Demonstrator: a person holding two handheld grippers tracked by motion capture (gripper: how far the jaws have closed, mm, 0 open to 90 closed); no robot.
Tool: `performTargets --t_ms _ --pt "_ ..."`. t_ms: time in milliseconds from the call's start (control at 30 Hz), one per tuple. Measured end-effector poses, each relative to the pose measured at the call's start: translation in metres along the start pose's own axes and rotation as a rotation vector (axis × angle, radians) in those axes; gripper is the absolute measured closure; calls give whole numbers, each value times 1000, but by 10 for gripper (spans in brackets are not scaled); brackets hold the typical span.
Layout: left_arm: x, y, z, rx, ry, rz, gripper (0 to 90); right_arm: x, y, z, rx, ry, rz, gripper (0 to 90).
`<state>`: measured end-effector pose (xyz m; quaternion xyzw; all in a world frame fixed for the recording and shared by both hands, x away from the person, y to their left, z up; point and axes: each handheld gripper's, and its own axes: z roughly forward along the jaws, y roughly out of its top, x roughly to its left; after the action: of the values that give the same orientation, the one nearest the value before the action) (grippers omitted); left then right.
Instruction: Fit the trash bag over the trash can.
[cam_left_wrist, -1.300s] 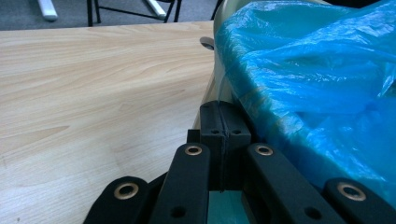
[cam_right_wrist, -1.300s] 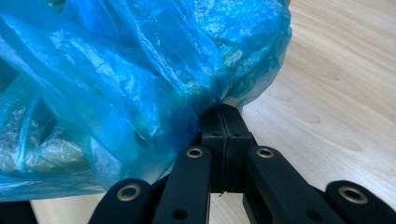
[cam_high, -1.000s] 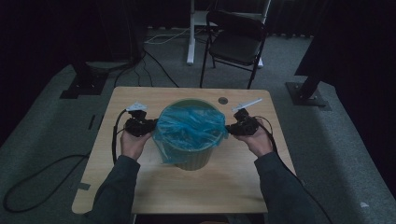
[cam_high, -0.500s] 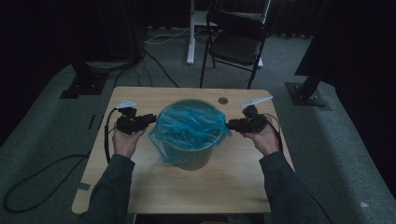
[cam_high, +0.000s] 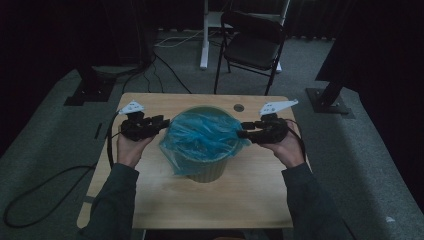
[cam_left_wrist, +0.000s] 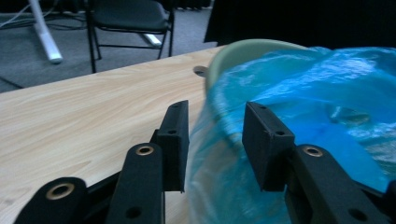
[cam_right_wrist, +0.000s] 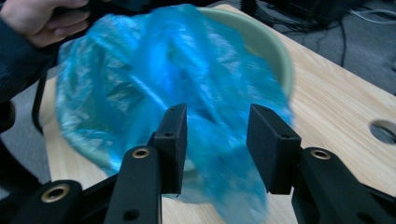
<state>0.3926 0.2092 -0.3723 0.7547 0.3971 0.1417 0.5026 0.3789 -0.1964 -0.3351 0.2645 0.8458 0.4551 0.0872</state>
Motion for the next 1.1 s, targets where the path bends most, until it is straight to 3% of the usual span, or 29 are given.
performTargets --t_ms 167,267,467,600,833,1100 --pt "-8 6 6 12 -17 51 566 9 4 8 17 44 -58 580" --pt "-9 9 10 16 -26 54 540 12 6 13 36 54 -79 610" --pt "-11 16 17 36 -27 81 528 10 9 22 79 25 -104 809" --pt "-16 19 22 57 -33 104 527 2 13 24 71 -16 -83 874" --pt "-21 26 32 79 -28 137 521 -18 18 24 44 -81 -20 896" --pt "-20 32 43 118 10 133 721 -35 20 33 44 -124 36 896"
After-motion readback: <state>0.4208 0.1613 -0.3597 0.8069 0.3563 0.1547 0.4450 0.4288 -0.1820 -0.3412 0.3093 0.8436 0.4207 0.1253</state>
